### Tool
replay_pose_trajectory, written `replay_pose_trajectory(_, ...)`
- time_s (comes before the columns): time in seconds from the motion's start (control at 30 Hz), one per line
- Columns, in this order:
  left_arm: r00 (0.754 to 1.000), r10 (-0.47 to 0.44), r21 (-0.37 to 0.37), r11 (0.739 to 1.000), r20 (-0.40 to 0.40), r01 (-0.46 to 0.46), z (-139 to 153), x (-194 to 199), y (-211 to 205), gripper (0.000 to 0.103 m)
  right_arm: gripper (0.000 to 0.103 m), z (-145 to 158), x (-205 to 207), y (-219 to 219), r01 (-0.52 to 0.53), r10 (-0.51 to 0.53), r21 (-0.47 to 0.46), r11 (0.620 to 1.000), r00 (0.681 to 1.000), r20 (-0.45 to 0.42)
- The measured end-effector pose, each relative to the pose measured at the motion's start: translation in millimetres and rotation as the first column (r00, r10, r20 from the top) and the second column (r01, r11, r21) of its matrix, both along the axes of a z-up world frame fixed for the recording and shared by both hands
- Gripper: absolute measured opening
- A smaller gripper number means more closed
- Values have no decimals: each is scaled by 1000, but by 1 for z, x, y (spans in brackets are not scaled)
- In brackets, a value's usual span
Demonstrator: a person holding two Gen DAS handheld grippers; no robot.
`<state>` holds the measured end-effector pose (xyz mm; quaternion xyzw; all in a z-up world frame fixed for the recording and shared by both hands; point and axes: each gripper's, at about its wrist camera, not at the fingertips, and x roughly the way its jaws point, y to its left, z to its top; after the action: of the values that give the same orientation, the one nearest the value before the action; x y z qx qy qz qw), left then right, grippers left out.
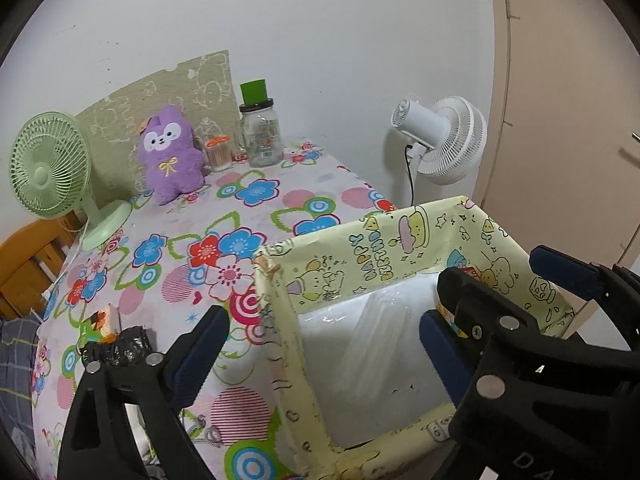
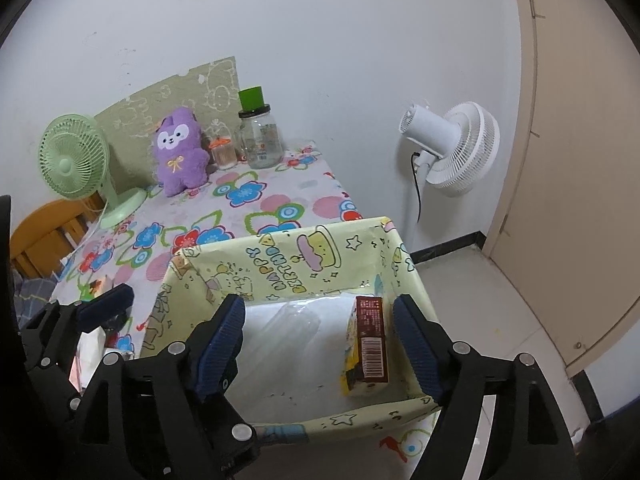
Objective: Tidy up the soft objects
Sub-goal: 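Open the right gripper over the paper box while the left gripper releases the cups inside, then withdraw both grippers from the paper box back over the table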
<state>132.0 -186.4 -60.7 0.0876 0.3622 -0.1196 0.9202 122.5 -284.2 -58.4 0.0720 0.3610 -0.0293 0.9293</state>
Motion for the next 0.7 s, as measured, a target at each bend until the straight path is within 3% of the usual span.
replay_pose_trajectory(0.57,999,34,-28,999,32,-33,9,-20,37,100,103,17,-16,39,-14,18,-68,998,998,57)
replay_pose_trajectory(0.7,998,47,-35,998,45,-45,13,-26,48,100,103,22,-20,47,-29,34,-74,997,997,71)
